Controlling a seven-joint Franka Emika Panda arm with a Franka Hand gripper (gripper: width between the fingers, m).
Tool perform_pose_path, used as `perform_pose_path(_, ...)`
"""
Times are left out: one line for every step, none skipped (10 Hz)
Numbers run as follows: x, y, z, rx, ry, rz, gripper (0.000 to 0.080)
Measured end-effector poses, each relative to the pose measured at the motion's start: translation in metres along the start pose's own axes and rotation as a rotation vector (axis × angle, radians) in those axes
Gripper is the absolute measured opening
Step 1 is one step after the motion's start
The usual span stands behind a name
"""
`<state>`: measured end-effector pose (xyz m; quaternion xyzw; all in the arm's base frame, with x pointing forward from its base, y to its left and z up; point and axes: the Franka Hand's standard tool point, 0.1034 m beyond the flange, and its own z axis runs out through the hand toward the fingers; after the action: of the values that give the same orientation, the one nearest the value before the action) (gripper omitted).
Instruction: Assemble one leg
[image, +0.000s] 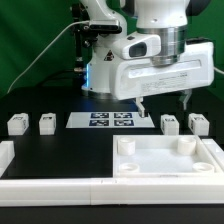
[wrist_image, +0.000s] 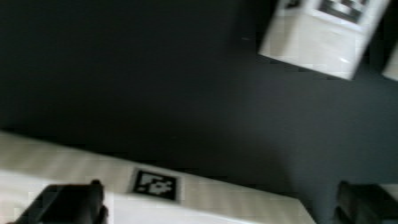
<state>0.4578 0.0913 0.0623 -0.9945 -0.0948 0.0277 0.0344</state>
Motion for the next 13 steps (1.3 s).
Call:
perform_pose_path(0.000, -0.012, 0.001, -0.001, -0.001, 0.026, 0.0649)
perform_pose_path(0.001, -0.025, 0.002, -0.002, -0.003, 0.056, 0.0649)
perform_pose_path(0.002, -0.036, 0.004, -0.001, -0.003, 0.077, 0.0649)
perform_pose_path(0.003, -0.046, 0.006, 0.001, -0.004, 0.086, 0.0649)
perform_pose_path(0.006, -0.059, 0.009, 0.004, -0.004, 0.097, 0.0649)
perform_pose_path(0.010, -0.066, 0.009, 0.006, -0.002, 0.091, 0.0649)
perform_pose_path(0.013, -0.067, 0.008, 0.007, 0.003, 0.090, 0.0649)
perform_pose_path(0.011, -0.066, 0.009, 0.005, -0.012, 0.088, 0.0649)
perform_pose_path(0.011, -0.066, 0.008, 0.003, -0.028, 0.087, 0.0649)
perform_pose_path(0.011, -0.066, 0.008, 0.004, -0.024, 0.086, 0.0649)
perform_pose_path(0.006, -0.065, 0.009, -0.001, -0.067, 0.081, 0.0649)
perform_pose_path(0.002, -0.063, 0.009, -0.007, -0.164, 0.076, 0.0649)
perform_pose_path(-0.002, -0.059, 0.010, 0.000, -0.272, 0.092, 0.0649)
